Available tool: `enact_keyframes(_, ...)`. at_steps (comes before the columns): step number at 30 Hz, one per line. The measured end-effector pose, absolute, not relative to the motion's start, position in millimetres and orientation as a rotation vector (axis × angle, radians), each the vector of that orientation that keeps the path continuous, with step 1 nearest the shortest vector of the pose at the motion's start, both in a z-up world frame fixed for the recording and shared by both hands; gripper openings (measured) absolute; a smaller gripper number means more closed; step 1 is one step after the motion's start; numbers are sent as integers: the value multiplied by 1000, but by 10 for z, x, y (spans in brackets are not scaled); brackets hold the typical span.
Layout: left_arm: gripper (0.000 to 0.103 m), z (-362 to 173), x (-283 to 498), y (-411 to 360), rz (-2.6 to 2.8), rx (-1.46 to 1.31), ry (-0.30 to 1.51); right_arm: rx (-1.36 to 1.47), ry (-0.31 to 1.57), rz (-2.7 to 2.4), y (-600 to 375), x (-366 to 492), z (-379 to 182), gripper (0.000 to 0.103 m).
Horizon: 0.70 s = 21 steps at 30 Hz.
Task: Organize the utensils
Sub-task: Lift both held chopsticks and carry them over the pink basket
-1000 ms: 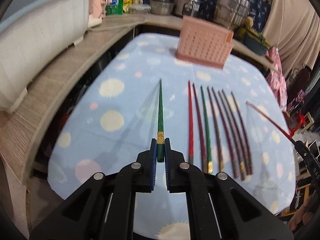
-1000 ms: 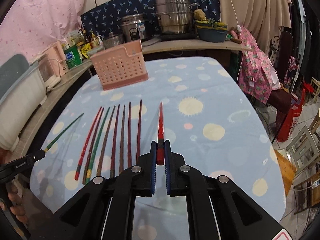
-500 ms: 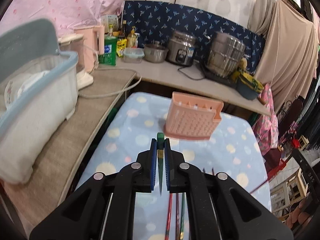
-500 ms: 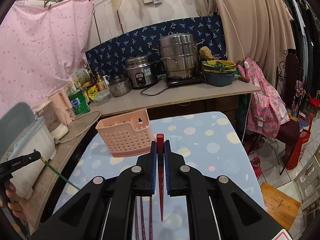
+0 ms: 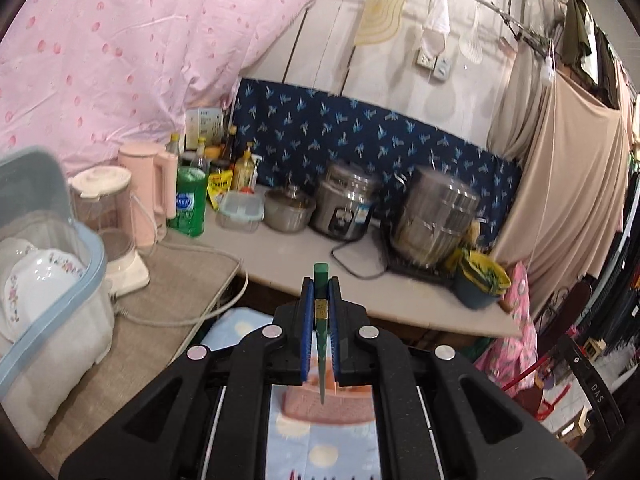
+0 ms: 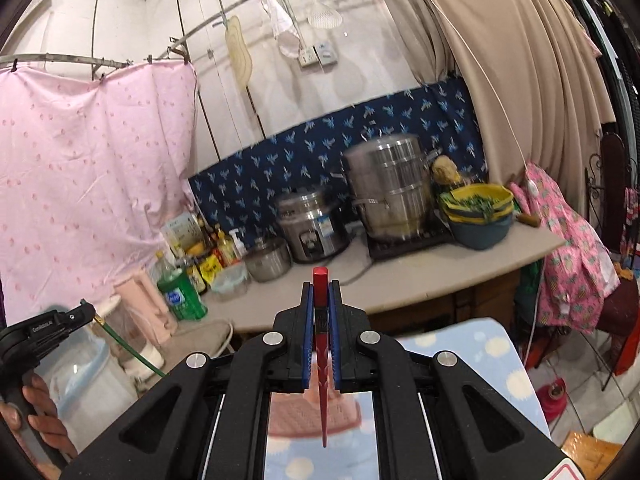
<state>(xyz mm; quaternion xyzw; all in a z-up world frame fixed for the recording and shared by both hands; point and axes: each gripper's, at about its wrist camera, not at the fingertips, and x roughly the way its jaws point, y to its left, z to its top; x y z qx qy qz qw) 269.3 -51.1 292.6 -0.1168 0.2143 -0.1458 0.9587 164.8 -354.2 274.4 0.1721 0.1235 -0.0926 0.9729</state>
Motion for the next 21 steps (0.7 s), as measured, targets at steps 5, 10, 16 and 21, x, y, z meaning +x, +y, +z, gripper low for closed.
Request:
enact_keyframes(5,7,2878,3014,-690,-284,-239,430,354,227,-179,-3589,2062,2862,7)
enact_keyframes(10,7,2622,3255,-806,-266,-216,472,346,268,-160,-3571,2378,2667,7)
enact_keyframes(16,7,2242,3468,-807,-260,-215,544,337,354,-144,-3515,2685,2248,7)
enact_keyframes(21,7,2011,3586,-804,-251,-206,594,334,415,-142,-3479,2869,1941,7)
